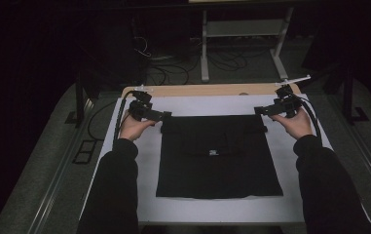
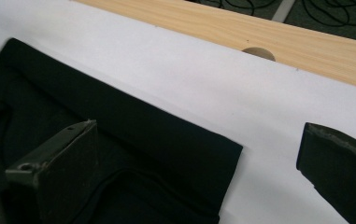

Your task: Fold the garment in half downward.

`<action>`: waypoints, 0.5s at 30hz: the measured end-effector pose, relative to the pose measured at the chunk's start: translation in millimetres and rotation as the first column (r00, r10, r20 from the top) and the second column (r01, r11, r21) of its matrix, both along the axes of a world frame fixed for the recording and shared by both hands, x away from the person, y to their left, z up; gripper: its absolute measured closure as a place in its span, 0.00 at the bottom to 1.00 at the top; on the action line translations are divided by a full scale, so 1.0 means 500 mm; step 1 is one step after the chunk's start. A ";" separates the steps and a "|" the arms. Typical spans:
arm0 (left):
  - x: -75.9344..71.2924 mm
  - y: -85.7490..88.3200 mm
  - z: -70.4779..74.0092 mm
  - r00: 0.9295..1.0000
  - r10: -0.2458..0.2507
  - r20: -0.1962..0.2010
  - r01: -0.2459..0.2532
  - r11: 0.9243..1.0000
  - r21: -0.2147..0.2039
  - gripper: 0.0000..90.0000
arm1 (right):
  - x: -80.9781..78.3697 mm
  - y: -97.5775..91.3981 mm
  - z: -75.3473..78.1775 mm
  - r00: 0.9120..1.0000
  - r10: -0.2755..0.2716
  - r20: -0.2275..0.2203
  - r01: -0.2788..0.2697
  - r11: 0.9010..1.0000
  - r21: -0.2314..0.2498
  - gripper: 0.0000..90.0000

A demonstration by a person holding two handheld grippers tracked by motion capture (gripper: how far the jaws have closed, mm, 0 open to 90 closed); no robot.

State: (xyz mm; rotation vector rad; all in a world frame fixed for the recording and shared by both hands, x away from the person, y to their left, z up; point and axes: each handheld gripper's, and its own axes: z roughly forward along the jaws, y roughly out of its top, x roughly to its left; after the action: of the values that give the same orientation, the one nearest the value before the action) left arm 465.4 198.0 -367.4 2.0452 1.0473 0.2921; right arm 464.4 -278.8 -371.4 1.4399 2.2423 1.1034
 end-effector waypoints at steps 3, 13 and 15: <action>-0.007 -0.007 0.007 1.000 -0.016 0.010 0.016 1.000 -0.006 0.00 | -0.009 -0.007 0.006 1.000 0.012 0.004 -0.012 1.000 0.017 0.00; -0.030 -0.035 0.026 0.996 -0.088 0.033 0.089 0.996 -0.013 0.00 | -0.031 -0.002 0.016 0.999 0.052 0.007 -0.052 0.998 0.029 0.00; -0.034 -0.039 0.029 0.995 -0.090 0.042 0.091 0.995 -0.030 0.00 | -0.035 0.004 0.020 0.998 0.064 0.013 -0.064 0.997 0.030 0.00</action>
State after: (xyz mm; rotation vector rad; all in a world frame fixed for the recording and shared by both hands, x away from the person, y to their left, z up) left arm 448.3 178.7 -352.7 2.0430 0.9258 0.2675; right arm 446.8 -276.8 -361.6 1.3782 2.2877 1.1673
